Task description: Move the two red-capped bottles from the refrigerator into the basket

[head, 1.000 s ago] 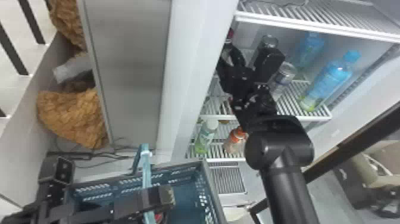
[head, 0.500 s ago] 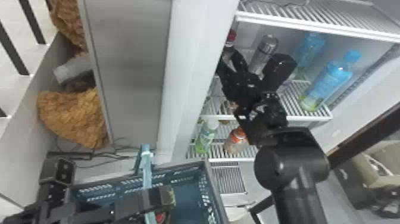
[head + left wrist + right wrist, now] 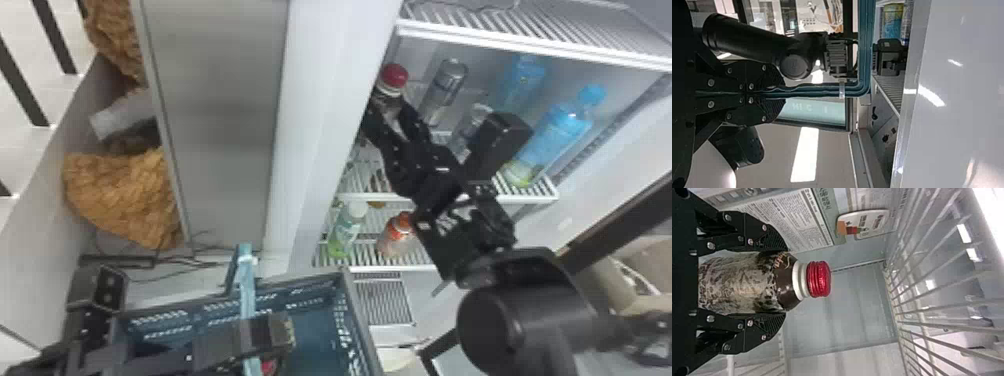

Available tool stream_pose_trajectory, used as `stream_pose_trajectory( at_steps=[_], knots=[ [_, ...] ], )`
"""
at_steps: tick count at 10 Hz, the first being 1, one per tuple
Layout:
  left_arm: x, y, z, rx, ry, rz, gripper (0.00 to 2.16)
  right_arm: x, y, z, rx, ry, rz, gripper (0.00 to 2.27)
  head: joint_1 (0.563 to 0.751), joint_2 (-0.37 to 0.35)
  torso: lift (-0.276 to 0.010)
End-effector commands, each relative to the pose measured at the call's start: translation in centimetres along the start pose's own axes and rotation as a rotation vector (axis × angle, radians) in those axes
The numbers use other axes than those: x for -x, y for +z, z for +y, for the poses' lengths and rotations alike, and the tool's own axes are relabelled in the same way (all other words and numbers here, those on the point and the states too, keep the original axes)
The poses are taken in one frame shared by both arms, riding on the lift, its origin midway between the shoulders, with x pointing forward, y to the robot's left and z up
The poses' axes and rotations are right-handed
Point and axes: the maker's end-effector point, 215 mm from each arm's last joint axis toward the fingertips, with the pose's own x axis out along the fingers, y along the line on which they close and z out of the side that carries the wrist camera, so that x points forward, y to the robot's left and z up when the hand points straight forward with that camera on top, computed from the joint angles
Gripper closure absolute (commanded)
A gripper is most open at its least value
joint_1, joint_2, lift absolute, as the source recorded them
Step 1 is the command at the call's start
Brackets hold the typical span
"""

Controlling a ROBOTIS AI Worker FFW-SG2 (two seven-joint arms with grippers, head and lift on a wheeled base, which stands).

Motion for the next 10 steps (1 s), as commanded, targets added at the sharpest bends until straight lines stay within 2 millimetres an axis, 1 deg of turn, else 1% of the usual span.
stream_pose_trajectory(
  at_steps=[1,2,5,7,8,9,10],
  knots=[
    [0.0,0.0,0.0,0.000,0.000,0.000,1.20,2.1,0.4,-0.3,-0.003,-0.006,0.012,1.28,0.695,-0.266,0.000],
    [0.0,0.0,0.0,0.000,0.000,0.000,1.20,3.2,0.5,-0.3,-0.006,-0.004,0.018,1.28,0.695,-0.272,0.000],
    [-0.1,0.0,0.0,-0.001,0.001,0.002,1.20,6.3,0.7,0.9,-0.019,0.032,0.051,1.28,0.695,-0.296,0.000],
    [-0.1,0.0,0.0,-0.001,0.002,0.003,1.20,9.6,0.6,2.1,-0.036,0.058,0.096,1.28,0.695,-0.305,0.000],
    [0.0,0.0,0.1,0.000,0.003,0.000,1.20,10.9,0.6,2.1,-0.031,0.067,0.117,1.28,0.695,-0.311,0.000],
    [0.0,0.1,0.0,-0.002,0.001,0.001,1.20,11.8,0.7,2.3,-0.023,0.082,0.138,1.28,0.695,-0.318,0.000],
    [-0.1,0.0,0.0,-0.001,0.002,0.003,1.20,12.5,0.5,2.9,-0.031,0.109,0.157,1.28,0.695,-0.326,0.000]
  ],
)
